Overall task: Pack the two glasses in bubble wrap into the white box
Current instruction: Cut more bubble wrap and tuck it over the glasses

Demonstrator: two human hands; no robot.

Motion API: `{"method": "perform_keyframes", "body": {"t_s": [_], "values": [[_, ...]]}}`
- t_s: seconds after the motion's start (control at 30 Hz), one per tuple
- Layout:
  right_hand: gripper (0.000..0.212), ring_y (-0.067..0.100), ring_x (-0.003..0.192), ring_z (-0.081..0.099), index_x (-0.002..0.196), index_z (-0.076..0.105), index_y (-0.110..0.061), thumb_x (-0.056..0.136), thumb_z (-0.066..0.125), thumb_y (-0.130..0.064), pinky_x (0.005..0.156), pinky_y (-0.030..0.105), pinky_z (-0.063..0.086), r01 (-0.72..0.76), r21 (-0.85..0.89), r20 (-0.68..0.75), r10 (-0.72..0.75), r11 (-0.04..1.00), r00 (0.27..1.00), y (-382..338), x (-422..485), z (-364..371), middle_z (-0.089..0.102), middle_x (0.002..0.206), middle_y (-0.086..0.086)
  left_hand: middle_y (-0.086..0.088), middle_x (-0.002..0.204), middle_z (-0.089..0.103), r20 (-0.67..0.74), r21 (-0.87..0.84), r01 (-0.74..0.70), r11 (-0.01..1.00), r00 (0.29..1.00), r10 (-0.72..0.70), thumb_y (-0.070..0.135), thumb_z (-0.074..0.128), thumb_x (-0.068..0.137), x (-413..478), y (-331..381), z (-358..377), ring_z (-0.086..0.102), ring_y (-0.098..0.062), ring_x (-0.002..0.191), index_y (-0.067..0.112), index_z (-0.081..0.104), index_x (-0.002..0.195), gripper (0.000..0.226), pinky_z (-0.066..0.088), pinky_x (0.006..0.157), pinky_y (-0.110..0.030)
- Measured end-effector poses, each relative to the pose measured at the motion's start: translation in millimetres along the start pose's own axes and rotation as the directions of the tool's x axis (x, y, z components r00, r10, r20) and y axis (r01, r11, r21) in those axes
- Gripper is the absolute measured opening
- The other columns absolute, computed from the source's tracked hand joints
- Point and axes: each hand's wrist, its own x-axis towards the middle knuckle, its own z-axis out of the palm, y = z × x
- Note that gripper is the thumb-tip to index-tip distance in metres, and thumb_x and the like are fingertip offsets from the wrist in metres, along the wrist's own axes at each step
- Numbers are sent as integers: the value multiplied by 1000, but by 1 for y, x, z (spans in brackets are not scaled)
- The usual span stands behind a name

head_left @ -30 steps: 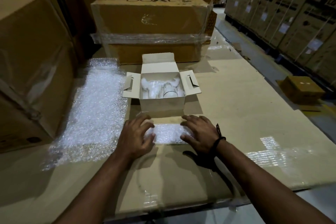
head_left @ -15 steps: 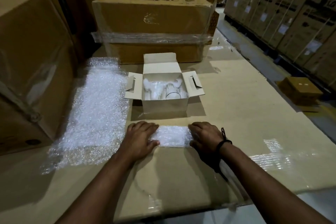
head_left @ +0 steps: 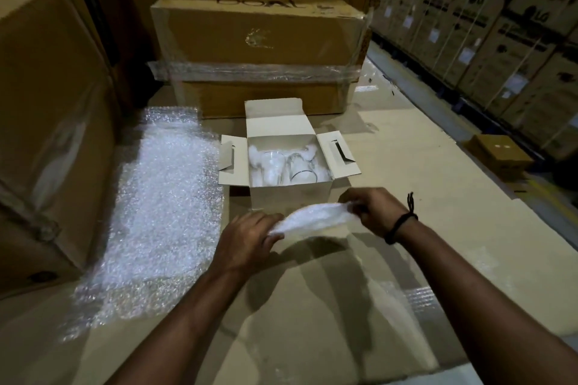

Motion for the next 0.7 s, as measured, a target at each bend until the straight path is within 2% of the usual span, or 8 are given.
{"method": "perform_keyframes", "body": {"t_s": [0.1,0.17,0.3,0.43,0.5,0.6,0.7], "values": [[23,32,93,63,92,74,-17,80,62,-2,80,39,51,17,-86,-151,-30,996,988,-7,33,-25,69,100,10,-2,93,67,-56,-49,-51,998,997,48,29,54,91,20,12,-3,59,-22,81,15,70,114,31,44,68,-32],[20,32,97,60,91,75,-17,81,64,-4,83,39,50,1,-133,-252,-34,991,967,-11,58,-39,63,105,10,-4,95,66,-71,-13,-63,998,996,62,23,60,88,36,17,-4,57,-23,82,17,71,114,29,39,70,-31],[17,29,105,52,99,75,-19,88,64,-13,83,34,46,-41,-233,-312,-34,972,949,-17,105,-50,55,113,10,-7,122,63,21,38,-14,999,1000,14,18,66,80,72,25,-2,57,-29,98,19,73,108,29,45,79,-40],[20,22,96,58,101,73,-19,88,64,-6,75,26,43,50,-248,-180,-97,967,979,-22,152,-54,61,108,4,5,144,50,185,84,56,995,980,-71,25,51,92,101,37,2,46,-26,118,24,67,121,33,33,93,-39],[24,20,93,62,101,74,-17,87,62,-1,73,23,42,125,-278,-82,-153,952,985,-22,173,-53,67,105,5,9,147,46,257,114,73,991,961,-100,26,49,94,115,39,8,41,-22,121,24,64,125,34,29,95,-38],[30,21,97,63,105,73,-18,87,60,1,82,32,51,223,-306,61,-215,925,975,-22,193,-49,69,107,4,3,131,60,325,109,114,987,935,-144,27,46,92,134,37,17,43,-22,114,23,62,122,34,29,94,-39],[31,22,105,60,110,71,-25,88,56,-8,87,37,51,297,-359,207,-235,885,950,-18,203,-44,66,117,0,-5,117,65,434,142,136,981,881,-185,36,42,89,147,38,21,43,-24,111,24,61,122,40,28,91,-41]]}}
